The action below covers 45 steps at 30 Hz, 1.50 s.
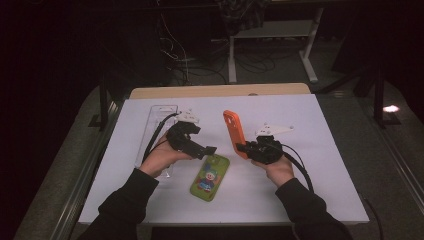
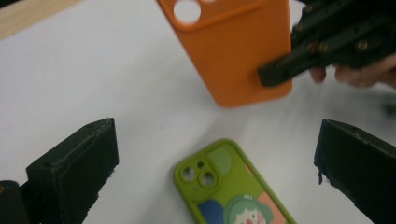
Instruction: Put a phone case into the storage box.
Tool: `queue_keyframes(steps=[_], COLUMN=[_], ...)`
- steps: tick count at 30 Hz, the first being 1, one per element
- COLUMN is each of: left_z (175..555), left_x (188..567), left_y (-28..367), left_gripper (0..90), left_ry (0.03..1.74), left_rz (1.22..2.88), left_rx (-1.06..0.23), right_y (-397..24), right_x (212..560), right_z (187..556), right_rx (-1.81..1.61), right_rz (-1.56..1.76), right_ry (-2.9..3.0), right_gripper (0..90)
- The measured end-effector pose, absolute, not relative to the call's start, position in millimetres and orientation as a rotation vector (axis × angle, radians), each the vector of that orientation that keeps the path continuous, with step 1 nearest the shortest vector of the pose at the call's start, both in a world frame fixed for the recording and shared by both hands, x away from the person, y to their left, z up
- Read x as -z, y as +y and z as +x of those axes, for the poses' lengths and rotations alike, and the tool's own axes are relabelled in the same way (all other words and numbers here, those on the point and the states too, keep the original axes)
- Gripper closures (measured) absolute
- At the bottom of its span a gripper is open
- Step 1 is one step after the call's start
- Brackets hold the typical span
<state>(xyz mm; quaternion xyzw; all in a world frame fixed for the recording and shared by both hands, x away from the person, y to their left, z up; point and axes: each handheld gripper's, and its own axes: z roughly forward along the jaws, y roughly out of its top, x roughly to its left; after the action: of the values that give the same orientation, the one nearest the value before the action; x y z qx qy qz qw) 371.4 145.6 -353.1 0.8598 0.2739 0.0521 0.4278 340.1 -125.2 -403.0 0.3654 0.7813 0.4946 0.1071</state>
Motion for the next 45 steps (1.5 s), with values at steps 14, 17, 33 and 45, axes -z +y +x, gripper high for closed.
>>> queue_keyframes(steps=[14,17,33,45], left_z=[386.3,388.5,392.9,393.3], left_x=[343.4,344.4,347.1,345.8], left_y=[130.2,127.9,116.9,115.1], left_gripper=[0.0,0.0,0.0,6.8], left_ry=[0.698,0.704,0.7,0.712], left_rz=[2.045,2.022,1.93,1.896], left_rx=[-0.121,-0.117,-0.089,-0.098], right_y=[-105.7,-103.5,-97.2,-95.0], right_x=[400.8,399.9,397.7,400.7], right_z=[334.0,332.6,329.5,330.3], right_rx=[-1.526,-1.538,-1.581,-1.553], right_rz=[1.031,1.021,1.004,1.007], right_ry=[2.334,2.334,2.345,2.356], right_gripper=[78.8,78.7,78.7,78.7])
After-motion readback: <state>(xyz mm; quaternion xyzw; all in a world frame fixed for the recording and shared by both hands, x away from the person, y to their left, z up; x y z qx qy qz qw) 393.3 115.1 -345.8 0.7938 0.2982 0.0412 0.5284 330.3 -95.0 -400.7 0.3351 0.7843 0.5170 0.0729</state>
